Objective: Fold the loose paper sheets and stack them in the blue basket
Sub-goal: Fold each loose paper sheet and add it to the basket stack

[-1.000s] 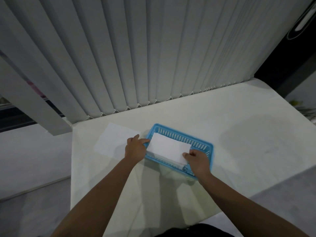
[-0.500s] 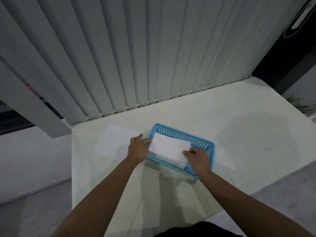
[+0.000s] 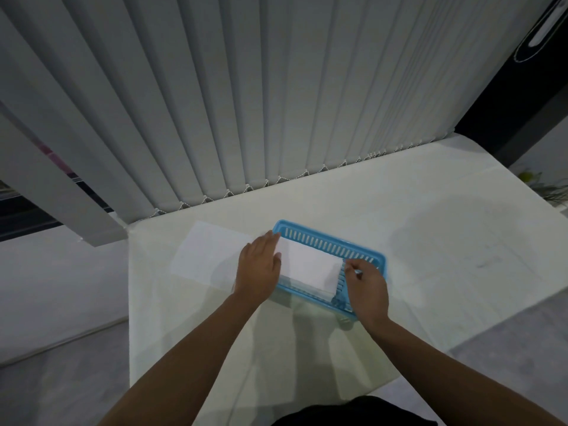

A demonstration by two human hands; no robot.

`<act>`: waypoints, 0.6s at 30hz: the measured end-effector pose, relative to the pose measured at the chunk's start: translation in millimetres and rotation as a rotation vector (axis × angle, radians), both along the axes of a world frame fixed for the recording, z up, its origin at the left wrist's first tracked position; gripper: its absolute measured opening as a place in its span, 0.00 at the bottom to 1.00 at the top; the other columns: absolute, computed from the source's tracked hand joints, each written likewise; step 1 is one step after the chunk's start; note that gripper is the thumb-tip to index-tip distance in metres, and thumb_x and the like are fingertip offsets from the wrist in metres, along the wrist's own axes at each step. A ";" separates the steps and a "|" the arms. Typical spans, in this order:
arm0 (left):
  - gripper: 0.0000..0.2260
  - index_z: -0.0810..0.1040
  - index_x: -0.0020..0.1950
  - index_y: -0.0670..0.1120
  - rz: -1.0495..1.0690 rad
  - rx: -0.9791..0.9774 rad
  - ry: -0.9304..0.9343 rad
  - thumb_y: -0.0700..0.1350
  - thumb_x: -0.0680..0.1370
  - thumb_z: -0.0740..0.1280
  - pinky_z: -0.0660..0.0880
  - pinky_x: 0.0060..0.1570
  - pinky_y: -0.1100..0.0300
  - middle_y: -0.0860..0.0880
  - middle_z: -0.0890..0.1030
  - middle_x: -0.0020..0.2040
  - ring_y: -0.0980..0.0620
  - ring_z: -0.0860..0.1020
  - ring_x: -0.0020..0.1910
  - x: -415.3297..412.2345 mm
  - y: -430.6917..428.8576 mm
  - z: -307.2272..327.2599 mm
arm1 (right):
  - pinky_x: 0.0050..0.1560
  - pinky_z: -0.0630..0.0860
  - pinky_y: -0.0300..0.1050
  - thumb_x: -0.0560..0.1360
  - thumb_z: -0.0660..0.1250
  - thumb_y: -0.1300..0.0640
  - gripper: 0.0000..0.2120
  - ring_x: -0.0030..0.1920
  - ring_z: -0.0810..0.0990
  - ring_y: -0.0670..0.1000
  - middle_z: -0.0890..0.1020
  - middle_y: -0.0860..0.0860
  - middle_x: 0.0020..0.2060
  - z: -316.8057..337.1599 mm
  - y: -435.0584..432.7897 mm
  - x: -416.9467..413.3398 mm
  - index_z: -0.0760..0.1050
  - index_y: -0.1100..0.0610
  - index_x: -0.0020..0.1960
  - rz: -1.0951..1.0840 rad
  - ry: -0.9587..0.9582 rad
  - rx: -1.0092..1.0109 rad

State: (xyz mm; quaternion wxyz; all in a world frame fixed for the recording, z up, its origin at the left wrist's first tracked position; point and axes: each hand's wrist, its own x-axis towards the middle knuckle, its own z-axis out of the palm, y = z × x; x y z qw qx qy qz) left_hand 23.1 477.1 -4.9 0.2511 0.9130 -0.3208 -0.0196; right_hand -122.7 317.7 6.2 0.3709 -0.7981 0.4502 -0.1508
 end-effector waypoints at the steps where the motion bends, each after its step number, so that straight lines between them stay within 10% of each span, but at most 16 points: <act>1: 0.27 0.64 0.75 0.47 -0.063 0.075 -0.002 0.53 0.78 0.46 0.59 0.73 0.49 0.47 0.67 0.75 0.48 0.66 0.73 -2.9 -2.8 -2.2 | 0.60 0.73 0.49 0.78 0.63 0.53 0.12 0.58 0.78 0.54 0.82 0.52 0.58 -4.3 0.0 1.5 0.79 0.54 0.59 0.112 0.027 -0.099; 5: 0.37 0.50 0.79 0.49 -0.251 0.378 0.020 0.62 0.72 0.31 0.42 0.76 0.47 0.49 0.50 0.80 0.50 0.48 0.79 -4.7 -14.5 -17.1 | 0.75 0.50 0.55 0.77 0.40 0.38 0.34 0.77 0.55 0.55 0.57 0.52 0.78 -13.6 11.4 15.1 0.56 0.54 0.77 0.565 0.386 -0.387; 10: 0.41 0.41 0.78 0.49 -0.310 0.508 0.032 0.67 0.70 0.28 0.38 0.74 0.43 0.48 0.42 0.80 0.49 0.41 0.79 0.6 -14.4 -27.6 | 0.75 0.38 0.57 0.64 0.20 0.31 0.48 0.78 0.39 0.53 0.42 0.51 0.79 -30.8 15.8 15.3 0.39 0.54 0.78 0.705 0.551 -0.399; 18: 0.41 0.39 0.78 0.50 -0.306 0.531 0.046 0.69 0.69 0.31 0.39 0.74 0.42 0.48 0.40 0.80 0.47 0.41 0.79 3.2 -11.5 -28.2 | 0.74 0.35 0.58 0.68 0.24 0.31 0.44 0.77 0.37 0.53 0.40 0.51 0.78 -36.5 13.8 13.2 0.36 0.53 0.78 0.723 0.555 -0.408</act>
